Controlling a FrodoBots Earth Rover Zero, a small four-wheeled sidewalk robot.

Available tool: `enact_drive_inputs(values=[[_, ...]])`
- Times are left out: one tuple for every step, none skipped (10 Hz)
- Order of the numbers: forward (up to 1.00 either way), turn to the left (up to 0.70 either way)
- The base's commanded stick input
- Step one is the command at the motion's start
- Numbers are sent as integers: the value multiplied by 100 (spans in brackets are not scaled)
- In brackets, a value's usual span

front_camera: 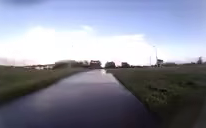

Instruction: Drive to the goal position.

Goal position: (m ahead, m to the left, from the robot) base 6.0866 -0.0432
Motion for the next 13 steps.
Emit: enact_drive_inputs(values=[[45, 0], [45, 0], [45, 0], [45, 0], [45, 0], [45, 0], [45, 0], [45, 0], [45, 0], [45, 0], [45, 0], [45, 0], [45, 0]])
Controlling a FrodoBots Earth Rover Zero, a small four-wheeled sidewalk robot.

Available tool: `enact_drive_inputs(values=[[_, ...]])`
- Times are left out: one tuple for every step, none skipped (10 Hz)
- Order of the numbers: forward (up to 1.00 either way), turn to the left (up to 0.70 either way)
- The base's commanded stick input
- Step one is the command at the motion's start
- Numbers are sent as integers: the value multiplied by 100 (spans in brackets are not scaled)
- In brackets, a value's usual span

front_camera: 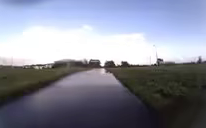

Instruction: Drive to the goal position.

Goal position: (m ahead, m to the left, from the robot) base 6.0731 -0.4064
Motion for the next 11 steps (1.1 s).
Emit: enact_drive_inputs(values=[[45, 0], [45, 0], [45, 0], [45, 0], [45, 0], [45, 0], [45, 0], [45, 0], [45, 0], [45, 0], [45, 0]])
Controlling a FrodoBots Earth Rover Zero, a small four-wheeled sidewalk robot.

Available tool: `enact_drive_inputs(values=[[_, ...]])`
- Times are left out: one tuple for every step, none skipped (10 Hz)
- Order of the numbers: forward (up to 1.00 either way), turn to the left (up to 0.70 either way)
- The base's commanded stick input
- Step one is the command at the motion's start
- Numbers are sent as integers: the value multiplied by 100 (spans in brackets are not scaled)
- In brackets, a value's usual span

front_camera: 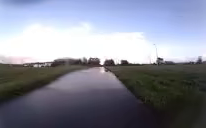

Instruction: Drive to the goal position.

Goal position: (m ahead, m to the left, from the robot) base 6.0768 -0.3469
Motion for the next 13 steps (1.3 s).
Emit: enact_drive_inputs(values=[[45, 0], [45, 0], [45, 0], [45, 0], [45, 0], [45, 0], [45, 0], [45, 0], [45, 0], [45, 0], [45, 0], [45, 0], [45, 0]])
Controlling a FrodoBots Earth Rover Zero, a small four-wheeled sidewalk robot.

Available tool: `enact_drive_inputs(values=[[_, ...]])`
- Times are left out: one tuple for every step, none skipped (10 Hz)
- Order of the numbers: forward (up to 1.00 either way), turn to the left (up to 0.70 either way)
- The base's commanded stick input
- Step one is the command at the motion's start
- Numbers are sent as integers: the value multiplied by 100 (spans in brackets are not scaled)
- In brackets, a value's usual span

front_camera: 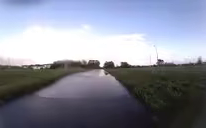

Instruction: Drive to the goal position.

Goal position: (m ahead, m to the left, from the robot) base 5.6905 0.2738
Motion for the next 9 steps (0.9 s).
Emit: enact_drive_inputs(values=[[45, 0], [45, 0], [45, 0], [45, 0], [45, 0], [45, 0], [45, 0], [45, 0], [45, 0]])
